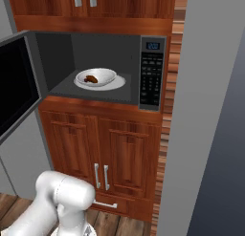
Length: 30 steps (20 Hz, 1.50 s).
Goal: Remove the orange from the bowl and place it on the small plate. Then place the bowl with only the chicken drumstick in the microwave, close the door, and press the start button to microwave the chicken drumstick.
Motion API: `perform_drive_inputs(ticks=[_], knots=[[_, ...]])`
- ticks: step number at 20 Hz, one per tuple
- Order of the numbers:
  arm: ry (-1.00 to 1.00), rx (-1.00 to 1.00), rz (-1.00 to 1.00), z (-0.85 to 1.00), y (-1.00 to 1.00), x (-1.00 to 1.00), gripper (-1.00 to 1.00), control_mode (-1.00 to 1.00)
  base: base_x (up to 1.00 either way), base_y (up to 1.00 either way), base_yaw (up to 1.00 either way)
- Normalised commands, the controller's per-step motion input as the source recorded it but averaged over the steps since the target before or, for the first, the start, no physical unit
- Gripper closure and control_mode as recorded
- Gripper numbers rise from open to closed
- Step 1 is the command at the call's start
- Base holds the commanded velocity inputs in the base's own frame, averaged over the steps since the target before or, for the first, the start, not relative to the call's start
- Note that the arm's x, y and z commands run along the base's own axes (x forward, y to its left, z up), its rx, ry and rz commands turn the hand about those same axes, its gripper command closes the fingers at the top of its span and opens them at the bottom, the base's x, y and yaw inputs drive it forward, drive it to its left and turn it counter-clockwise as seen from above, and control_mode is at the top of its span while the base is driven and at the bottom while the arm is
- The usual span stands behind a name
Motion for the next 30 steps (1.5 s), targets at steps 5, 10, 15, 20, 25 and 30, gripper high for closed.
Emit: perform_drive_inputs(ticks=[5,10,15,20,25,30], knots=[[0.18,-0.17,-0.13,-0.05,0.03,1.0,-1.0,-1.0,0.0,0.0,0.0],[0.21,-0.03,-0.23,0.0,-0.16,0.75,-1.0,-1.0,0.0,0.0,0.0],[0.04,0.0,-0.25,0.05,-0.75,-0.06,-1.0,-1.0,0.0,0.0,0.0],[0.0,0.0,-0.23,0.07,-0.99,-0.3,-1.0,-1.0,0.0,0.0,0.0],[0.0,0.0,-0.18,0.05,-1.0,-0.01,-1.0,-1.0,0.0,0.0,0.0],[0.0,0.0,-0.06,0.06,-1.0,0.17,-1.0,-1.0,0.0,0.0,0.0]])
